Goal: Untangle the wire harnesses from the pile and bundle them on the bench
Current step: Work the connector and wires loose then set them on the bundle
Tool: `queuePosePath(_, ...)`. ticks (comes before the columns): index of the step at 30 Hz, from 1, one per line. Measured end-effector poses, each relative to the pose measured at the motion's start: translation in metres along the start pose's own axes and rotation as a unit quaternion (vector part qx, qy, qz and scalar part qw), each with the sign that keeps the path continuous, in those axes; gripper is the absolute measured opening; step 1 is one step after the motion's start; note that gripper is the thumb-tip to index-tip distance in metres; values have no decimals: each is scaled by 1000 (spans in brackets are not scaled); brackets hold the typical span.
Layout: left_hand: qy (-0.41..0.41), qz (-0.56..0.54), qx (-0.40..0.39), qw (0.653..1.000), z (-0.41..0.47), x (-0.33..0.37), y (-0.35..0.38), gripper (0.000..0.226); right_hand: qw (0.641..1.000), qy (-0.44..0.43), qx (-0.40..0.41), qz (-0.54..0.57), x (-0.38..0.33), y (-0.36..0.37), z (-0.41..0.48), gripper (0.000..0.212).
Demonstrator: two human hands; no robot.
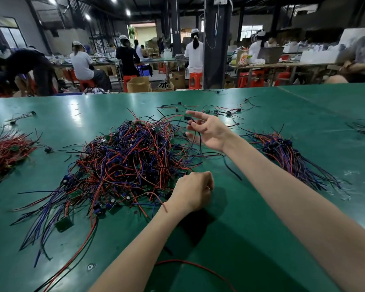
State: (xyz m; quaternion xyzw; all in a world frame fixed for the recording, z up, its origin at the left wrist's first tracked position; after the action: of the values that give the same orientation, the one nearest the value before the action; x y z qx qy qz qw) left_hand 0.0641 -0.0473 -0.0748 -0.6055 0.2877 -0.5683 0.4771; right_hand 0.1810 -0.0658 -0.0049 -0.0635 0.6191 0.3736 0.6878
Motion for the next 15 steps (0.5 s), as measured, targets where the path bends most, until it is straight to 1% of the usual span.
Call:
queuePosePath(4,10,-9,28,1000,-2,1,-1,21,987,37,-57,-145,6,-13,-18,49)
queuePosePath(6,4,-20,46,999,-2,0,-3,21,979,33,-87,-182,8,-9,-23,43)
queuePosePath(9,2,-61,90,994,-5,1,-11,19,973,12,-119,-197,8,5,-26,27)
queuePosePath(10,5,-76,111,991,-7,2,-15,18,973,-8,-114,-203,5,9,-26,21)
queuePosePath(12,10,-107,161,981,-9,3,-23,16,977,-73,-76,-188,-5,14,-24,14)
queuePosePath(14,13,-154,207,966,-12,0,-31,15,984,-128,-22,-124,-17,11,-22,14)
queuePosePath(15,14,-181,227,957,-13,-2,-35,15,987,-141,6,-81,-22,7,-22,16)
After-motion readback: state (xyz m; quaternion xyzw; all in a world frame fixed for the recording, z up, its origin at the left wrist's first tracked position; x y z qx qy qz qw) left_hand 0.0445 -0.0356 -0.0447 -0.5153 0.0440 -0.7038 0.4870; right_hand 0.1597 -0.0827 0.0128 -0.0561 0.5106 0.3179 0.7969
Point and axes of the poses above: each hand's wrist, its own z-axis towards the middle knuckle, its own y-axis out of the palm, x = y × z, the point moved 6 cm from there along z, towards the middle knuckle, and after that the axes turned 14 degrees about -y, right-handed, at the moved point
